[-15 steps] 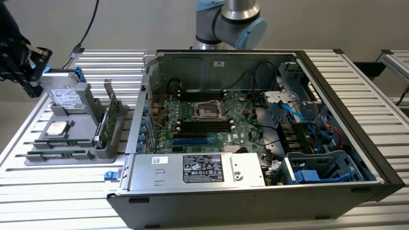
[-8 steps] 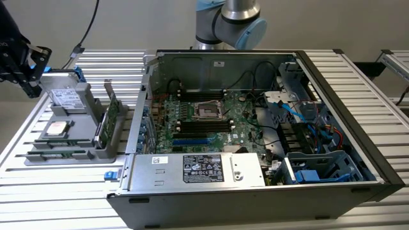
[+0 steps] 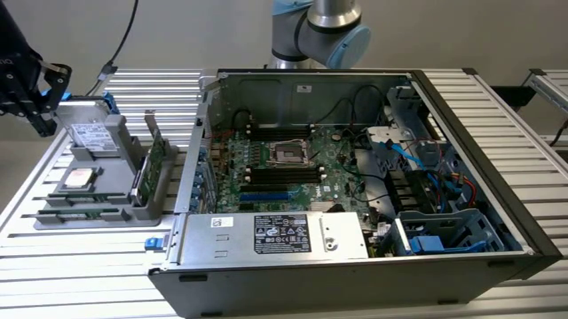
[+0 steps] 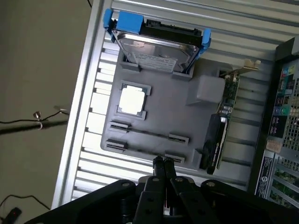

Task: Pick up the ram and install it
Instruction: 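Pick up the ram and move it above insertion slot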

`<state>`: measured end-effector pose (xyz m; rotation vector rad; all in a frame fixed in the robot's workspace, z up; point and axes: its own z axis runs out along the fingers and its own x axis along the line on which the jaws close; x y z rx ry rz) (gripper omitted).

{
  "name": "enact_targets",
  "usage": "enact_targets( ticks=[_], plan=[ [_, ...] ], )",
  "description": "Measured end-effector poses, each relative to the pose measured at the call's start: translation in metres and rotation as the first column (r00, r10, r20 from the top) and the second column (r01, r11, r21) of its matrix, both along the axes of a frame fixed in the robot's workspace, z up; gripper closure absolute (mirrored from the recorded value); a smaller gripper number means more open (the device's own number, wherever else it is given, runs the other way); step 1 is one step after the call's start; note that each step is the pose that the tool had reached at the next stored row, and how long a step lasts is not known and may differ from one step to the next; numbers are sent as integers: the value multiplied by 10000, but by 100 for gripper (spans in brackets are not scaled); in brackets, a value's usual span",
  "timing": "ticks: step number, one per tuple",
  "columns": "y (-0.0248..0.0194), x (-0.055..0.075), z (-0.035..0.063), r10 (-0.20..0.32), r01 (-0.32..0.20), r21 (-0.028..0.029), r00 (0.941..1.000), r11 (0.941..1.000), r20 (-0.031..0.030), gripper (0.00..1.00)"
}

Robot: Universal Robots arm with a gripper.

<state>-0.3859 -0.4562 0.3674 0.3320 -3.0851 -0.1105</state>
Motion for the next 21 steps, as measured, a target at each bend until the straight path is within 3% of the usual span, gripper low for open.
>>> enact_targets(
  ticks=[5,10,16,21],
  plan=[
    [0,0,-10,904,-904,0,9959,9959,0,90],
    [0,0,-20,1805,-1805,0,9836,9836,-1,90],
    [0,0,-31,2865,-2865,0,9581,9581,0,90],
    [0,1,-42,3738,-3738,0,9275,9275,0,90]
  ],
)
